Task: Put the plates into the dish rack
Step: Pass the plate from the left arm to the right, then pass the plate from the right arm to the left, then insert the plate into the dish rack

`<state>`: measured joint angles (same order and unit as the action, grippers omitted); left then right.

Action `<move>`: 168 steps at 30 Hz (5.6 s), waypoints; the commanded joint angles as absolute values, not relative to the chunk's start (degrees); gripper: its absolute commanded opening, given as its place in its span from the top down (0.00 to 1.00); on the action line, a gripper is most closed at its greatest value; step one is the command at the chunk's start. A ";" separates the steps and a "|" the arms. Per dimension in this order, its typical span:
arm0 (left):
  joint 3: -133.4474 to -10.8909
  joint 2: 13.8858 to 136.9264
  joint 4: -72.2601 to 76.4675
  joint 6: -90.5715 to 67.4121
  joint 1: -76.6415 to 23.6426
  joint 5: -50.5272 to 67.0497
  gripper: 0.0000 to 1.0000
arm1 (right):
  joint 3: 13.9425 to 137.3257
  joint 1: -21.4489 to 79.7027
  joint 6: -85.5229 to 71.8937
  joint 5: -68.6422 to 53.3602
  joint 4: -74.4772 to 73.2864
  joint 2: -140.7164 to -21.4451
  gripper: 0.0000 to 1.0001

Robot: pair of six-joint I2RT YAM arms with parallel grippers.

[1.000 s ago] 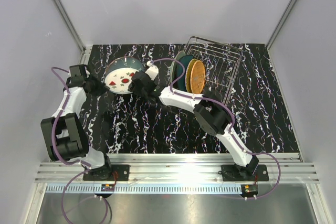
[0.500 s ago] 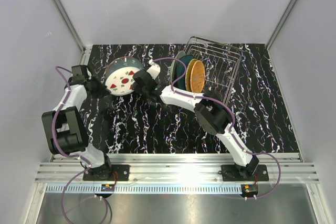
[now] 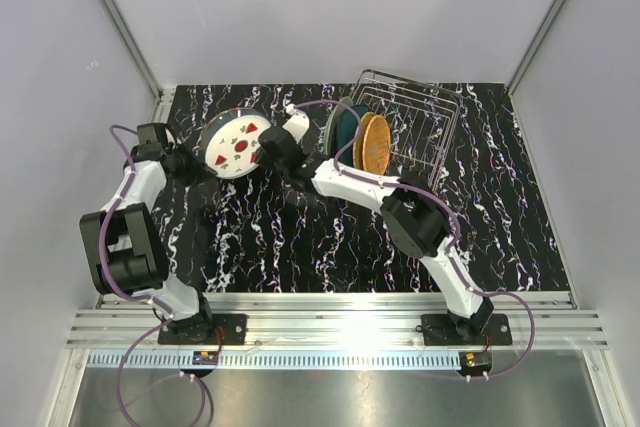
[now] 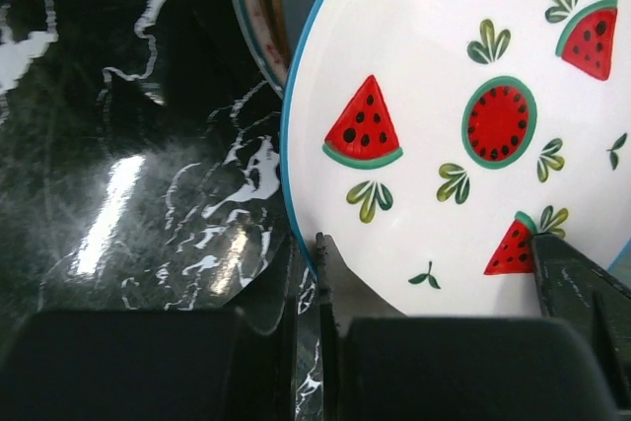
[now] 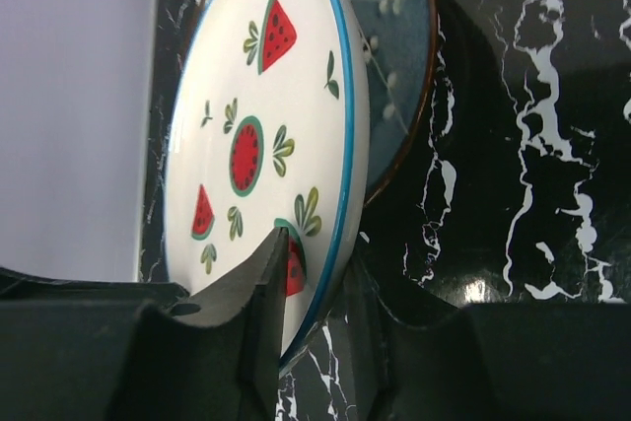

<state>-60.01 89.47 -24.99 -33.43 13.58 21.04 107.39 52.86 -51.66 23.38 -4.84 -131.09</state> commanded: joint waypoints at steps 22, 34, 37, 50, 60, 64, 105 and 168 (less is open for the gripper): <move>-56.51 80.16 -2.29 -37.53 11.69 39.64 0.83 | 92.47 50.45 -62.22 18.28 22.67 -112.77 1.00; -55.99 79.80 -2.54 -37.54 11.69 39.73 0.57 | 87.89 48.43 -68.29 13.54 29.87 -111.36 1.00; -57.04 79.80 -5.44 -36.22 11.60 37.53 0.52 | 87.01 47.99 -69.34 11.96 31.81 -111.09 1.00; -59.85 79.19 -13.01 -31.55 10.29 32.08 0.39 | 84.90 47.29 -66.45 11.25 33.14 -107.23 1.00; -58.45 77.52 -10.11 -34.54 10.72 33.66 0.38 | 81.57 46.85 -66.01 6.51 35.24 -105.21 1.00; -56.17 77.52 -4.33 -39.09 12.56 37.70 0.39 | 78.76 46.41 -66.27 4.31 37.26 -104.50 1.00; -48.78 77.70 21.89 -55.81 14.41 52.03 1.00 | 76.38 41.84 -73.74 -8.53 43.51 -105.82 0.71; -96.65 88.14 -20.21 -20.66 -46.57 -10.43 1.00 | 33.31 39.02 -29.01 51.94 -20.57 -22.42 0.55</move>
<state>-86.43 87.33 -28.40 -22.26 -44.36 -2.63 34.35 39.20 -28.34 47.35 -22.04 -23.05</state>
